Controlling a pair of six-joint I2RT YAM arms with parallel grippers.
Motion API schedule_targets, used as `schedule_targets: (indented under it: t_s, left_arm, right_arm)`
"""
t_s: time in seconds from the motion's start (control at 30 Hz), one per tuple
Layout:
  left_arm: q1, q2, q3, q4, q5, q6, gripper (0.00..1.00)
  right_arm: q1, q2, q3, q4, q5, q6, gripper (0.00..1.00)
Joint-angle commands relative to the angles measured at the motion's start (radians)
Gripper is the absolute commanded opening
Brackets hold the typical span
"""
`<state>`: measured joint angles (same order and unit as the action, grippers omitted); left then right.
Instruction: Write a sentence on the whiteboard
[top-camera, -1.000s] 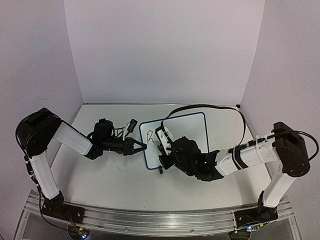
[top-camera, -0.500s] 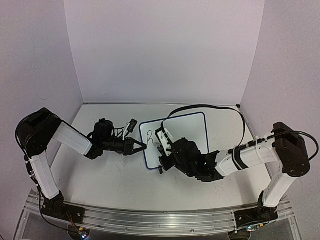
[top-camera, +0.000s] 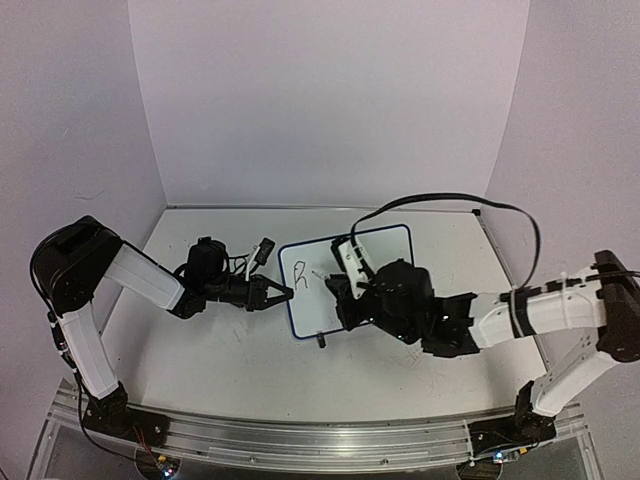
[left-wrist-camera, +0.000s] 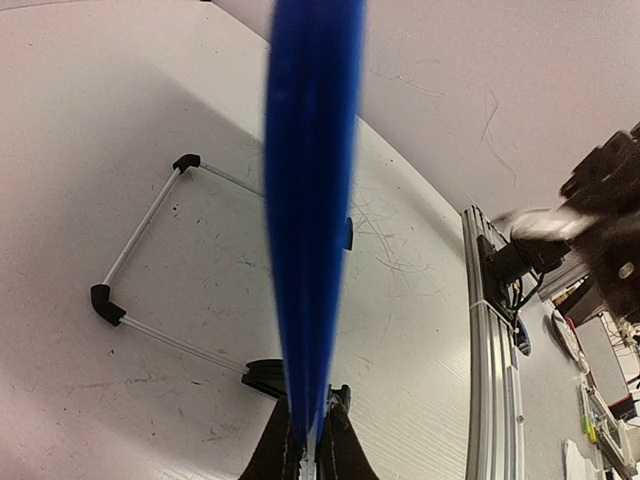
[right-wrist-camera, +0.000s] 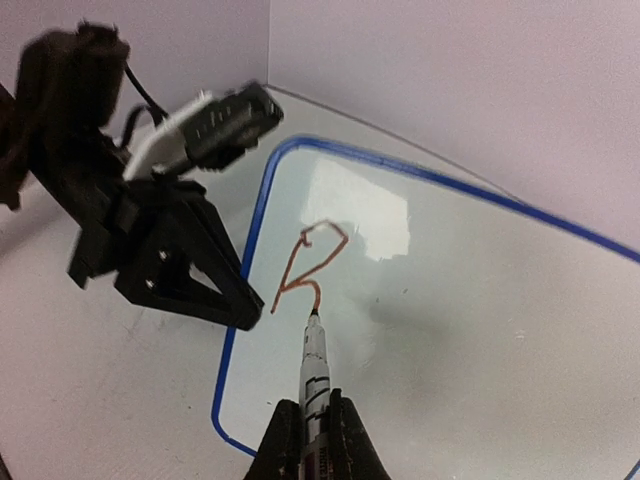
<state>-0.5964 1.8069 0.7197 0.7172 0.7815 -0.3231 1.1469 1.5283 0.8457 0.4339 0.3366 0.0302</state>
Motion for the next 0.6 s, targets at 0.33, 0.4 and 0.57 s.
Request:
schedule_targets:
  t_s: [0.33, 0.4, 0.57]
  left_arm:
    - [0.004, -0.011, 0.015, -0.093, -0.062, 0.025, 0.00]
    - [0.004, -0.010, 0.017, -0.094, -0.063, 0.026, 0.00]
    - [0.004, -0.004, 0.024, -0.096, -0.060, 0.022, 0.00]
  right_arm:
    - [-0.044, -0.046, -0.015, 0.131, -0.122, -0.214, 0.00]
    - [-0.045, -0.027, -0.022, 0.149, -0.142, -0.195, 0.00]
    - [-0.045, -0.008, -0.047, 0.172, -0.129, -0.163, 0.00]
